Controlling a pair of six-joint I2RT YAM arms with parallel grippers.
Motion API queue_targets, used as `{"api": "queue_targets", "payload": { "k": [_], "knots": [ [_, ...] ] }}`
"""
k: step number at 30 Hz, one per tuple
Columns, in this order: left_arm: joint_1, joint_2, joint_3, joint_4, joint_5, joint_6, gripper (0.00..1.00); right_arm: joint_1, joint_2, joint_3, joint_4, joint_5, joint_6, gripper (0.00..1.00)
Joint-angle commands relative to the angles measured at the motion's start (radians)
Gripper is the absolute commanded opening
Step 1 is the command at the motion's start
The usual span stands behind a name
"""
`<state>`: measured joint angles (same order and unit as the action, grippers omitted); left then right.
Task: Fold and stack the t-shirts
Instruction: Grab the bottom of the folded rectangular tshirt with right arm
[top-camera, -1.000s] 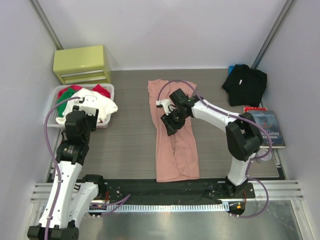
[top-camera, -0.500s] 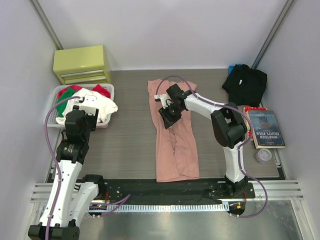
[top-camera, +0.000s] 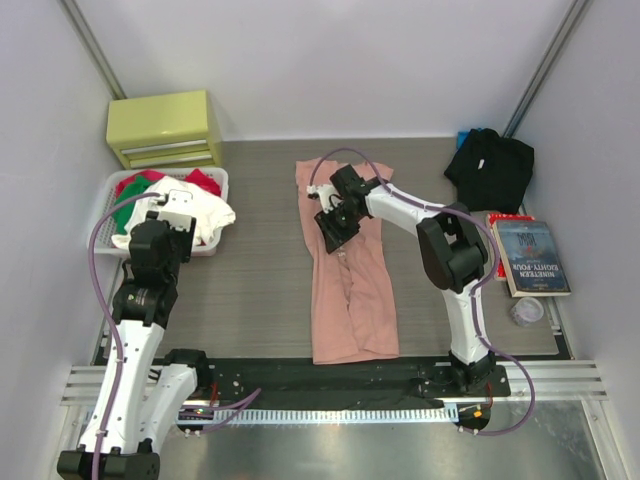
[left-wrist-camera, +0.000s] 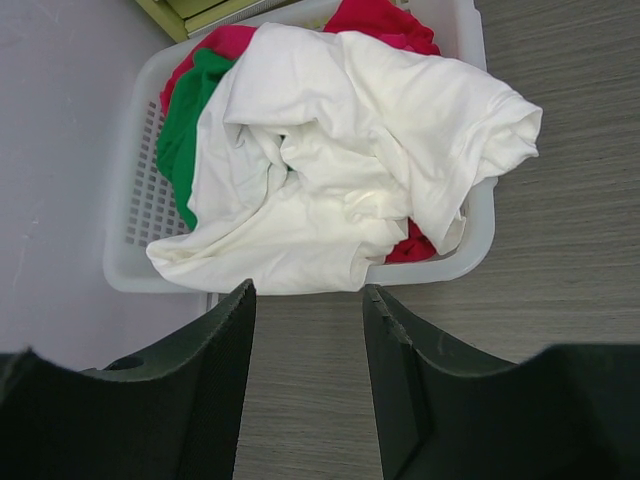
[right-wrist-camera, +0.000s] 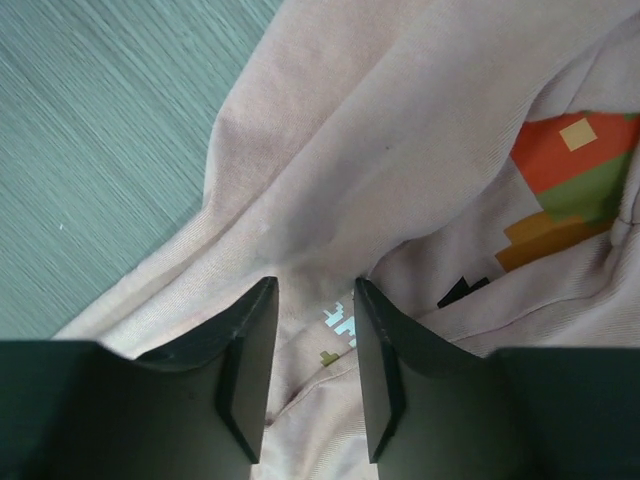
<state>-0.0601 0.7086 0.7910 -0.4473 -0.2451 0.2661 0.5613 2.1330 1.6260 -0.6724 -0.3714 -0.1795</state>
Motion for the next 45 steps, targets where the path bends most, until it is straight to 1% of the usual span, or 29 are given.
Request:
{"api": "queue_targets", "payload": {
  "k": [1,3,7,15,24,36,37,39,40,42,43,45],
  "knots": [
    [0.008,-0.011,0.027,0.007,0.02,-0.004,0.48,-0.017,-0.007,0.028,0.023,0.008,0.002,0.47],
    [0.008,-0.012,0.027,0.005,0.018,-0.002,0.49,-0.029,-0.008,0.028,0.025,0.002,0.003,0.5],
    [0.008,-0.008,0.025,0.005,0.024,-0.004,0.49,-0.051,-0.005,0.023,0.028,-0.02,0.009,0.51],
    [0.011,-0.008,0.025,0.007,0.018,0.004,0.48,-0.051,0.01,0.012,0.04,-0.044,0.018,0.47],
    [0.014,-0.005,0.014,0.016,0.018,0.005,0.48,-0.051,-0.018,0.003,0.045,-0.06,0.026,0.47],
    [0.017,-0.014,-0.007,0.027,0.009,0.009,0.47,-0.026,0.016,-0.008,0.048,-0.075,0.029,0.46],
    [0.017,-0.012,-0.009,0.027,0.009,0.01,0.47,-0.026,0.016,-0.008,0.047,-0.075,0.029,0.45],
    [0.019,-0.011,-0.01,0.027,0.009,0.012,0.48,-0.024,0.018,-0.009,0.047,-0.075,0.031,0.38],
    [0.019,-0.011,-0.009,0.028,0.009,0.012,0.48,-0.024,0.018,-0.012,0.048,-0.074,0.031,0.32],
    [0.019,-0.008,-0.012,0.03,0.007,0.013,0.48,-0.024,0.019,-0.014,0.048,-0.063,0.031,0.14],
    [0.019,-0.008,-0.012,0.03,0.007,0.013,0.48,-0.024,0.019,-0.018,0.048,-0.06,0.031,0.02],
    [0.019,-0.008,-0.012,0.03,0.007,0.013,0.48,-0.024,0.016,-0.02,0.048,-0.051,0.029,0.01]
  ]
}}
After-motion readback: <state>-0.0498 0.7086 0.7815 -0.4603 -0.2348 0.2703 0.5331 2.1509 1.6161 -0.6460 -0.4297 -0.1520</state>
